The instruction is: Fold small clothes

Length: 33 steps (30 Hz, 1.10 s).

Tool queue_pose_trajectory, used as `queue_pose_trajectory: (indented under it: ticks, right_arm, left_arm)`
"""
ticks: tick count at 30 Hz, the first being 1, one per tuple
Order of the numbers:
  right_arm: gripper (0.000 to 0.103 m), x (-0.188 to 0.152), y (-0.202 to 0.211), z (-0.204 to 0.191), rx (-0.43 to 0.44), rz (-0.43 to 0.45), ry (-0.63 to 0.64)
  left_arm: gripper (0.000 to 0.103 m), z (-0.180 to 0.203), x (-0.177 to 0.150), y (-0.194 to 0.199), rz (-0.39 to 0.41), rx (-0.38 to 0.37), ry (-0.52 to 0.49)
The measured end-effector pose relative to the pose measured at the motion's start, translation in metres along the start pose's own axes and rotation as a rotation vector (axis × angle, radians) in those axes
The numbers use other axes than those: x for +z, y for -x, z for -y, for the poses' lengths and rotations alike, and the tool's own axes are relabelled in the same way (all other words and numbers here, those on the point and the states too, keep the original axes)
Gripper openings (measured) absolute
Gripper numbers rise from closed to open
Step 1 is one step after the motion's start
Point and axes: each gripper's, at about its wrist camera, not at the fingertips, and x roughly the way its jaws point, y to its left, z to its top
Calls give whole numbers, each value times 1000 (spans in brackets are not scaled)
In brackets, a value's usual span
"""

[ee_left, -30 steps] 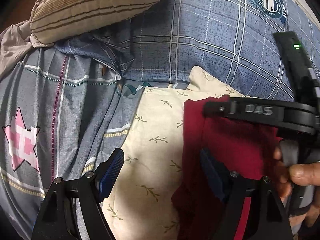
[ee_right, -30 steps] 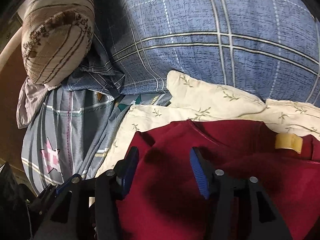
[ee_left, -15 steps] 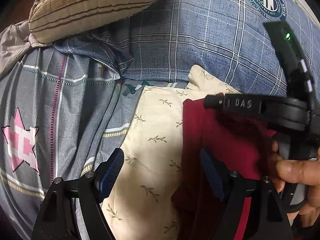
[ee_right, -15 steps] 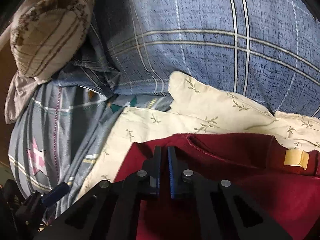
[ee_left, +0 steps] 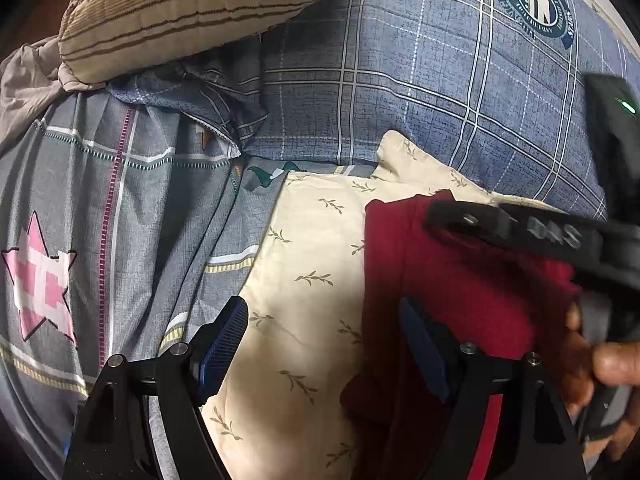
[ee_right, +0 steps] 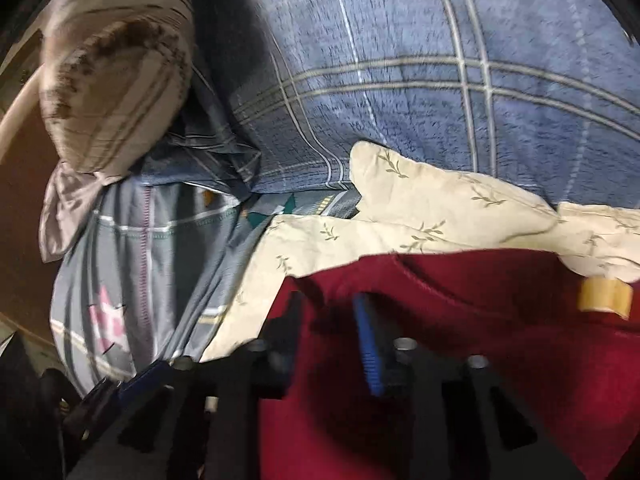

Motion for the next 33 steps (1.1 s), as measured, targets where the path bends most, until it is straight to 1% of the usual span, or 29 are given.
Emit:
queue_pose_trajectory:
  ticks: [4, 7, 12, 15, 17, 21, 22, 23, 25, 27, 30, 31, 32, 33]
  right_arm:
    - [38, -18, 24, 5, -42, 47, 25]
    - [37, -31, 38, 17, -68, 86, 12]
    - [38, -41, 29, 37, -50, 71, -56]
    - [39, -42, 24, 38, -47, 87, -60]
    - [39, -43, 24, 37, -51, 98, -52]
    - [40, -46, 34, 36, -44, 94, -67]
    - [42, -47, 42, 37, -48, 96, -72]
    - [44, -49, 51, 38, -64, 105, -73]
    - [52, -56, 75, 43, -102, 142, -62]
    - [57, -65, 102, 53, -168, 180, -44]
    - [65, -76, 143, 80, -327, 231, -41]
    - [70, -79, 155, 93, -378, 248, -52]
    - [73, -80, 165, 107, -431, 258, -74]
    - [76, -81, 174, 125, -503, 260, -111]
  left_arm:
    - [78, -4, -1, 4, 4, -31, 24]
    - [78, -5, -2, 6, 12, -38, 27]
    - [78, -2, -3, 0, -18, -39, 30]
    - [78, 1, -2, -1, -15, -25, 20]
    - [78, 2, -2, -1, -14, -29, 20]
    - [78, 3, -3, 0, -5, -33, 21]
    - [78, 4, -3, 1, -4, -37, 20]
    - [78, 4, -3, 2, 0, -43, 18]
    - [78, 4, -3, 4, 4, -48, 17]
    - [78, 5, -4, 5, 2, -54, 15]
    - [78, 9, -5, 4, -3, -50, 8]
    - [78, 10, -4, 3, -5, -49, 5]
    - [78, 12, -4, 2, -6, -48, 1]
    - [78, 13, -4, 2, -7, -46, -2]
